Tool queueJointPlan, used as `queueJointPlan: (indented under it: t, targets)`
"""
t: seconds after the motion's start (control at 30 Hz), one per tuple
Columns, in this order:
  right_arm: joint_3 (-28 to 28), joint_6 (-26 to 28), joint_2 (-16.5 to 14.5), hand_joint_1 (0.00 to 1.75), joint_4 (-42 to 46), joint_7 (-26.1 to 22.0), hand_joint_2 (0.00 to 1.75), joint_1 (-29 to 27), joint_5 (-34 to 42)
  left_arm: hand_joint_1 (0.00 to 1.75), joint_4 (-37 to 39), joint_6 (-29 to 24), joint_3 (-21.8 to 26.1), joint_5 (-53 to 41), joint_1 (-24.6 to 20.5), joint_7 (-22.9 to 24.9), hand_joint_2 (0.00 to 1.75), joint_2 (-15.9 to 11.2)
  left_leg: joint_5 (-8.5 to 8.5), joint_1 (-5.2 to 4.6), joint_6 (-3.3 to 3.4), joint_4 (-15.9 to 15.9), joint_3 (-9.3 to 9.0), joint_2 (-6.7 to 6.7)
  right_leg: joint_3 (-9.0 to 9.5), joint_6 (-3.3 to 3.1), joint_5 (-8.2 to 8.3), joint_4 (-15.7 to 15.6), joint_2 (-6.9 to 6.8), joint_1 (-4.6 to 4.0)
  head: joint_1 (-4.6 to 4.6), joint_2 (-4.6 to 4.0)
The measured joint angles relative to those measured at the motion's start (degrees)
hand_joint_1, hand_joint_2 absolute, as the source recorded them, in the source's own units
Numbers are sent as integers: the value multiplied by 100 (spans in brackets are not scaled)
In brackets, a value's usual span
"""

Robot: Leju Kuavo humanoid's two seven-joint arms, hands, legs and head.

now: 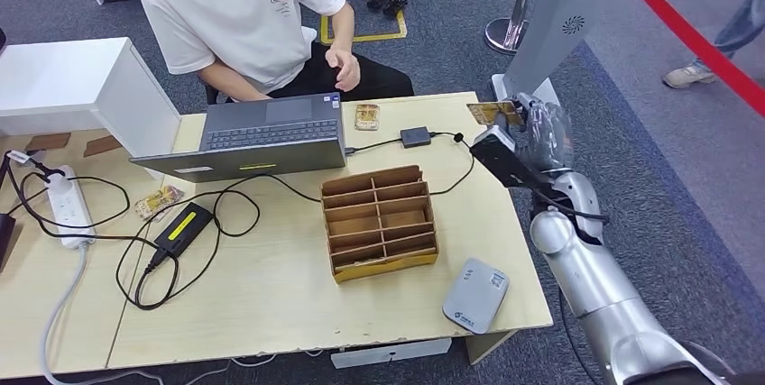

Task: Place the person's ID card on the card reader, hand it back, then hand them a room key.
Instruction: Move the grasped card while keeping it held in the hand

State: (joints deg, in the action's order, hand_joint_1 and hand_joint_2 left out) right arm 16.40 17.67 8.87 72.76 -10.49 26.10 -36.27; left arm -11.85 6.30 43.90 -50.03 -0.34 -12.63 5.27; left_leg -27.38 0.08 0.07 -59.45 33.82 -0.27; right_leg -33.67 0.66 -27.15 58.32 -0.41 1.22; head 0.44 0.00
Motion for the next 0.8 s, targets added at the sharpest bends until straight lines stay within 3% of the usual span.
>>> queueJointPlan:
  t: [0.43, 0.8]
  targets:
    - [-608, -242, 243, 175, 1768, -615, 175, -2011, 128, 0, 2, -61, 286, 5, 14, 78, 175, 71, -13, 0, -4, 1, 0, 1, -1, 5, -10, -3, -1, 0, -1, 2]
    - [-651, -202, 228, 175, 2035, -721, 175, -2823, -400, 0, 2, -64, 423, -94, 8, 98, 175, 100, -15, 0, -6, 3, 0, 2, 0, 6, -12, -3, 0, 0, -1, 0]
